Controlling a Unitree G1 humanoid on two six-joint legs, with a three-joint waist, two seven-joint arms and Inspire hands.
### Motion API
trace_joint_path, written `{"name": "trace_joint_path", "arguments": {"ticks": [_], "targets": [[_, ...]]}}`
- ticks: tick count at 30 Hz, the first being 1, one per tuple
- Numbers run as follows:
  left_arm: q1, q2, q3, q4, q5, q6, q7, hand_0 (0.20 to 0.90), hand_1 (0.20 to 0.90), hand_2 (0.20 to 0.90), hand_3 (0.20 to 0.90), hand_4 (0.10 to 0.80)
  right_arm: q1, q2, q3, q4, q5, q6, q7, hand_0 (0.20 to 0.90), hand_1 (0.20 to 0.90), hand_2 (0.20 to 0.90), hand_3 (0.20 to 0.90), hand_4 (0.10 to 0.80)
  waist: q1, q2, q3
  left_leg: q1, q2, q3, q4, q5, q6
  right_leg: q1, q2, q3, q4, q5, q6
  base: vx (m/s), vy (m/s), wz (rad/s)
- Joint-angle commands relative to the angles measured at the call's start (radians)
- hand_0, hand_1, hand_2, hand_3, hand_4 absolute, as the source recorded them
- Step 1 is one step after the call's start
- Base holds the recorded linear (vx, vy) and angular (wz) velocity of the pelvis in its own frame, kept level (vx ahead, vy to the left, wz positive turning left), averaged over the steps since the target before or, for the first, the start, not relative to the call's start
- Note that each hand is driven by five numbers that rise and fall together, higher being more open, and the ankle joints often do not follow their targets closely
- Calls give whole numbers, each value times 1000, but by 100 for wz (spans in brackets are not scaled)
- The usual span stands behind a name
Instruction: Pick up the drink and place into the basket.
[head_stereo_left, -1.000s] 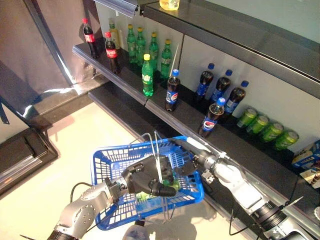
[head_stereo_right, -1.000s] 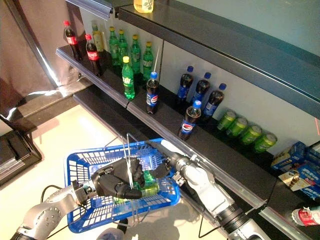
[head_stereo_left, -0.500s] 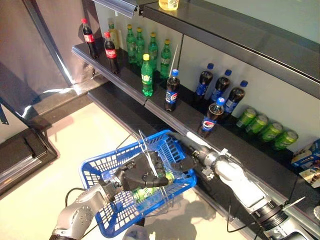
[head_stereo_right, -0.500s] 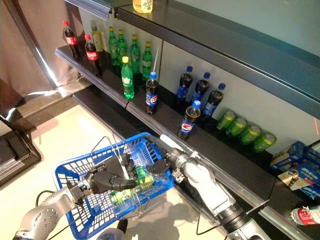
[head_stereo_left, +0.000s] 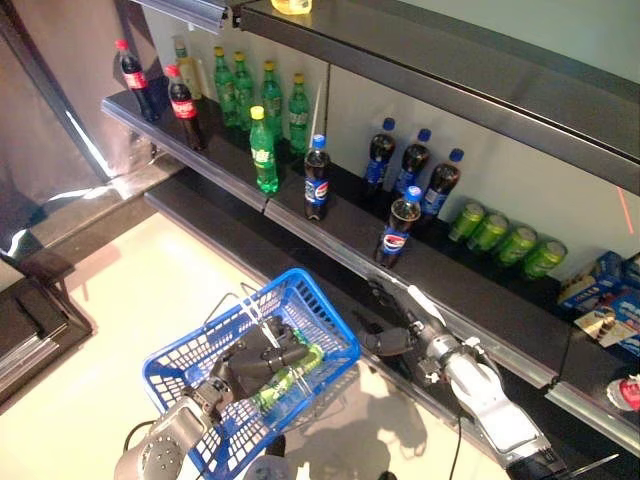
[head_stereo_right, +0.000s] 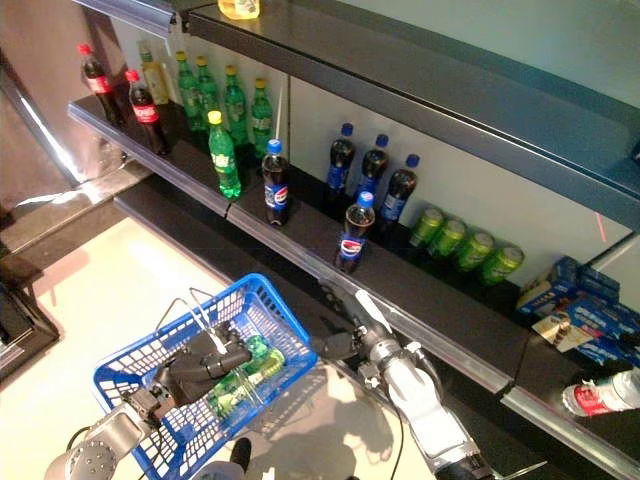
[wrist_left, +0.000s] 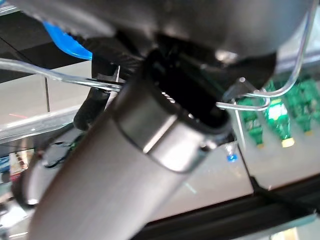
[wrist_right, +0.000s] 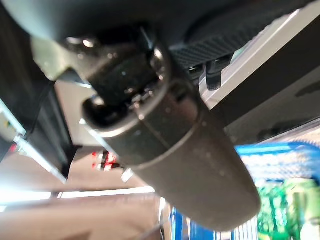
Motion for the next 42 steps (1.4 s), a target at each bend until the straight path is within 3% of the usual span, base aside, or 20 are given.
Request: {"name": "trace_joint_path", "arguments": {"ticks": [1, 12, 30, 36, 42], "targets": [[-195, -54, 92, -158, -276, -235, -164, 300, 300, 300, 200, 100, -24, -10, -45, -26, -23, -119, -56, 900, 900, 900, 900, 800, 11, 42, -152, 46, 28, 73, -3, -83, 3, -4, -30, -5, 19, -9, 21, -10, 16, -8], [-179, -75, 154, -37, -281, -288, -126, 300, 300, 300, 200, 100, 43, 23, -88, 51, -20, -136, -105, 900, 900, 900, 900, 800, -15, 48, -153, 51, 25, 82, -3, -90, 5, -13, -37, 4, 22, -7, 27, -4, 8, -2], [-187, -112, 261, 288, -262, -372, -40, 300, 300, 300, 200, 100, 138, 121, -223, 470, 99, -201, -212, 900, 900, 900, 900, 800, -73, 56, -157, 69, 20, 110, -3, -103, 6, -21, -38, 32, 24, -3, 29, -1, 3, -4], [-201, -96, 270, 407, -274, -369, -41, 300, 300, 300, 200, 100, 139, 122, -270, 682, 142, -238, -182, 900, 900, 900, 900, 800, -83, 62, -157, 75, 16, 118, -3, -109, 7, -20, -39, 36, 25, -4, 27, 0, 0, 0], [-220, -81, 283, 544, -346, -295, -96, 300, 300, 300, 200, 100, 126, 117, -296, 893, 146, -277, -99, 900, 900, 900, 900, 800, -86, 67, -159, 81, 9, 121, 0, -115, 11, -19, -39, 42, 32, -9, 23, 2, 5, -3]]}}
